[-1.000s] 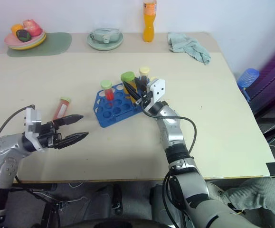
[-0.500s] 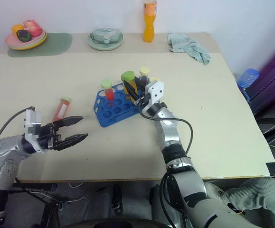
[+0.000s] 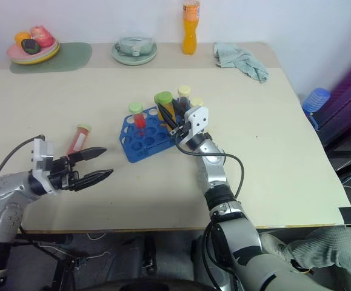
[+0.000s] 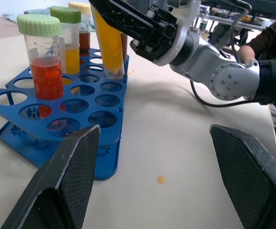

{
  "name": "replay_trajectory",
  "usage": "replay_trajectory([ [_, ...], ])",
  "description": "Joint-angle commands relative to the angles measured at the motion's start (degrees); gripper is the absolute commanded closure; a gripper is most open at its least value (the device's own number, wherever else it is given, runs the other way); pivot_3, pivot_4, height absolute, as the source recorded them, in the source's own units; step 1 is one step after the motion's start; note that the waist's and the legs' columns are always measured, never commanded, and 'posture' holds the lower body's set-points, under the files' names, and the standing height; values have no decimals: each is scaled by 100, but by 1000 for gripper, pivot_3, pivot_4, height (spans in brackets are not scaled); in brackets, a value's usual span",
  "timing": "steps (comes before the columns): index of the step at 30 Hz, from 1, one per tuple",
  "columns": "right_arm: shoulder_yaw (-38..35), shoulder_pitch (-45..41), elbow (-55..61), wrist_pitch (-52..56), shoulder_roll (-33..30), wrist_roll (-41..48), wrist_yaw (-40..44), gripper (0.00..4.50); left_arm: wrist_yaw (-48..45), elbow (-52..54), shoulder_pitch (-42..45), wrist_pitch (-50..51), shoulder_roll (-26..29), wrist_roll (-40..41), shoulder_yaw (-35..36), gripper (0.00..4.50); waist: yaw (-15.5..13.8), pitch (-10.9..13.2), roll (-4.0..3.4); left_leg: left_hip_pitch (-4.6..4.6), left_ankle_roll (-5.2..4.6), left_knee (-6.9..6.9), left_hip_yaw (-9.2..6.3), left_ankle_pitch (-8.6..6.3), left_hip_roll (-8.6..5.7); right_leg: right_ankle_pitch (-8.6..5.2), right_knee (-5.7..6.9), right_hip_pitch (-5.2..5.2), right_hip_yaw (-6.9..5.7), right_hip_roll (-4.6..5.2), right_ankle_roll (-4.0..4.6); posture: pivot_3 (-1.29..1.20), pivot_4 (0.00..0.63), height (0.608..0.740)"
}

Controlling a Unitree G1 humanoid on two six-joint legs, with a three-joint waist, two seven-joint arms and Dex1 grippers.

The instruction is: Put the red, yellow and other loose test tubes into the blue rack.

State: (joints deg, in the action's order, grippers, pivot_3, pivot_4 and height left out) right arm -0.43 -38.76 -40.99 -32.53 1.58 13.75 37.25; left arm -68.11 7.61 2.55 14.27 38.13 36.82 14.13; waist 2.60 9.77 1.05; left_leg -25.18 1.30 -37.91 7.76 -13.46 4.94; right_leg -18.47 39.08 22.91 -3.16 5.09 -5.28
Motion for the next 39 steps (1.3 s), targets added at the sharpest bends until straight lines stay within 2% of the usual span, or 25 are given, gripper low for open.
replay_trajectory([
  [1, -62, 129, -155, 47, -5, -20, -50, 3661, -14, 156, 50, -36, 68, 86, 110, 726, 0, 0, 0, 0, 0, 0, -1, 0, 0, 0, 0, -1, 0, 0, 0, 0, 150, 740],
  [33, -140, 37, -492, -242, -35, -85, -200, 3661, 10, 125, 73, -70, 21, 54, 86, 726, -2, 0, -1, 4, -1, 1, -2, 0, -1, 0, -2, -5, 0, 1, 0, 0, 150, 740],
  [39, -176, 216, -201, -58, 74, 325, 270, 3661, 2, 107, 77, -85, 1, 55, 70, 726, -4, 0, -1, 4, -1, 1, -2, -1, -1, 0, -2, -5, 0, 1, 0, 0, 150, 740],
])
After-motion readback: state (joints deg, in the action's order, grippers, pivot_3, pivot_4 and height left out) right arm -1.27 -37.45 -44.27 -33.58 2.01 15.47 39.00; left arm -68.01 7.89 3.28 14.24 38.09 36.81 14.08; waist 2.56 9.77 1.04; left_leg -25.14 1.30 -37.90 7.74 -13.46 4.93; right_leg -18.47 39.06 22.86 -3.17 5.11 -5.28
